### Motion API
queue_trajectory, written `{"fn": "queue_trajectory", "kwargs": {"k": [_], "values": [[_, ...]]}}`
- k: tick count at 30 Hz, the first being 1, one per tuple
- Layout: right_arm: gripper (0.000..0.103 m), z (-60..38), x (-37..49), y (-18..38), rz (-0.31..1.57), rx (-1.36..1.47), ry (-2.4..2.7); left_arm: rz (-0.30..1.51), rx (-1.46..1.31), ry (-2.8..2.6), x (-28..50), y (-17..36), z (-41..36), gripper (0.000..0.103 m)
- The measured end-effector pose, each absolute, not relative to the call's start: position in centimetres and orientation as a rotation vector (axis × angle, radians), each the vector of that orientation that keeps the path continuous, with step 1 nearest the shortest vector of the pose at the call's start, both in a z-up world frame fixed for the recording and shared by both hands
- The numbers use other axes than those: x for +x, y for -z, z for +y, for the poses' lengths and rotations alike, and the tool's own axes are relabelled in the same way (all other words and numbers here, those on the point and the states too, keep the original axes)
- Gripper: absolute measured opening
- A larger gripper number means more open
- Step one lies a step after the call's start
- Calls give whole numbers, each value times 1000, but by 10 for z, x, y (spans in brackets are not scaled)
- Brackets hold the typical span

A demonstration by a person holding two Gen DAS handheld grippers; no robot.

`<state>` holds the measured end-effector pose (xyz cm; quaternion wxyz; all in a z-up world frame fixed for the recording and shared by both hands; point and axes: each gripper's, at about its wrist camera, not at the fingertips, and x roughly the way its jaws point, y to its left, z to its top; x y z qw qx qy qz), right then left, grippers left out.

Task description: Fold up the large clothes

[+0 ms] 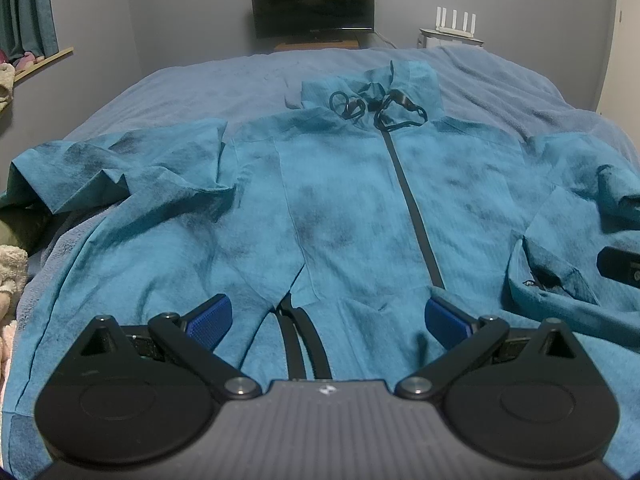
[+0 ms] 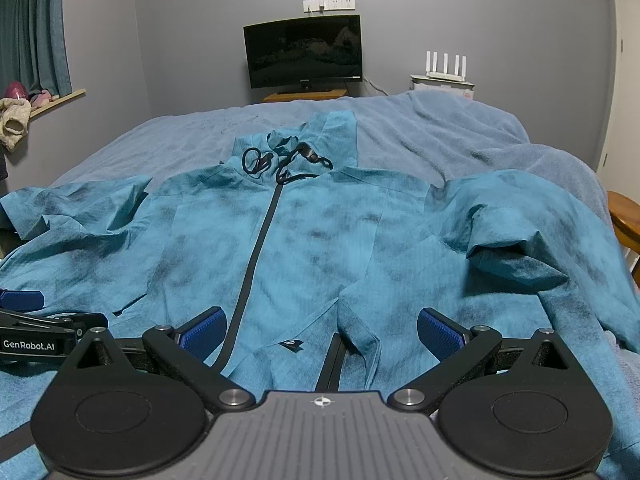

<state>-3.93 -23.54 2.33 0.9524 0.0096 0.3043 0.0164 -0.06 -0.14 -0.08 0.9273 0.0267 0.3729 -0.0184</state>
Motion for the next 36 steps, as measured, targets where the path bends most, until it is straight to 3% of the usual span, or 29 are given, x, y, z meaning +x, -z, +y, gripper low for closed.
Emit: {"fn": "queue_trajectory", "kwargs": {"k": [36], "values": [[103, -234, -39, -24, 631, 21, -33, 772, 60, 36, -4, 9, -6, 103]]}}
